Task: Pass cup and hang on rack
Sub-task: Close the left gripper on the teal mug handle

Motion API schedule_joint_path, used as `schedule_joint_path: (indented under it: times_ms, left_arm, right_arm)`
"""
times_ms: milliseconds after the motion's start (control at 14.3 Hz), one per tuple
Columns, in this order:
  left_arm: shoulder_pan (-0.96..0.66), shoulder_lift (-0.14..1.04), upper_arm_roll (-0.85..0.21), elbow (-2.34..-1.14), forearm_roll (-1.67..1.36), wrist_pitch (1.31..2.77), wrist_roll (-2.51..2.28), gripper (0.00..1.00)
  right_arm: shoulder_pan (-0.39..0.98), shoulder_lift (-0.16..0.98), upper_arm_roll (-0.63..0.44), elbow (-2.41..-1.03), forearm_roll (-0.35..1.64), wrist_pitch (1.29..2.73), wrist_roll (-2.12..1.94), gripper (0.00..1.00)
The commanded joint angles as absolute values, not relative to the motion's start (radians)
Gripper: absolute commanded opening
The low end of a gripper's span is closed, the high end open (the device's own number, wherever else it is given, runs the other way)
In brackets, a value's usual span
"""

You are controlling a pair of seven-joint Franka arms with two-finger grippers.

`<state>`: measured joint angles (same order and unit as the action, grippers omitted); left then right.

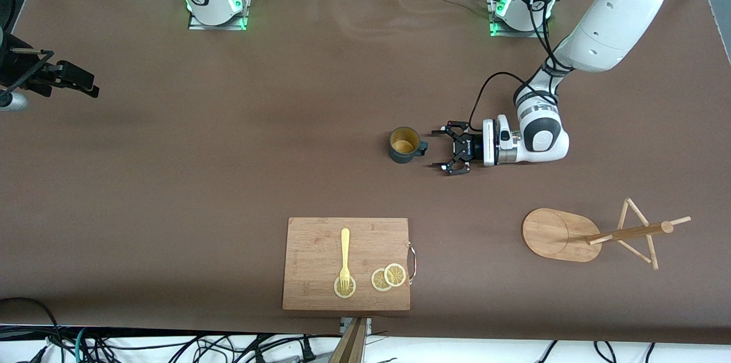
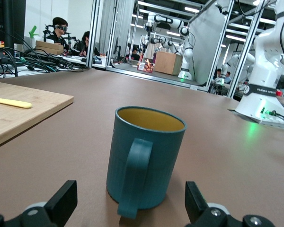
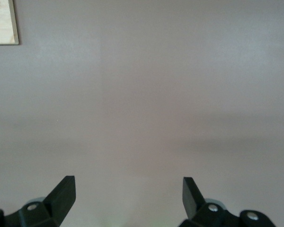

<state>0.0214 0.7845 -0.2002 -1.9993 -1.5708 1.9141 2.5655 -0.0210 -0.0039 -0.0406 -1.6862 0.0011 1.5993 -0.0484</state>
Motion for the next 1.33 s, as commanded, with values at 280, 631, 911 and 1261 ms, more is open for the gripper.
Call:
schedule_joint_path:
  times_ms: [280,631,911,1261]
  left_arm:
    - [0.008,0.841,-0.23,-1.944,-1.614,1.898,2.6,0.94]
    - [0.006,0.841,-0.23,-1.945,-1.598,1.894,2.606,0.22]
    - [0.018,0.839,-0.23,-1.947,-1.577,1.893,2.637,0.0]
    - [0.069,0.789,-0.229,-2.006,-1.574,1.85,2.637,0.0]
  right_arm:
    - [-0.018,-0.005,-0.04,-1.672,-0.005,1.575,-0.04,1.0]
    - [-0.018,-0.006,-0.04,-1.672,-0.003,1.574,-0.038,1.0]
    - [-0.017,-0.005,-0.038,-1.671,-0.003,1.575,-0.038,1.0]
    - [-0.017,-0.005,-0.038,-1.671,-0.002,1.574,-0.037,1.0]
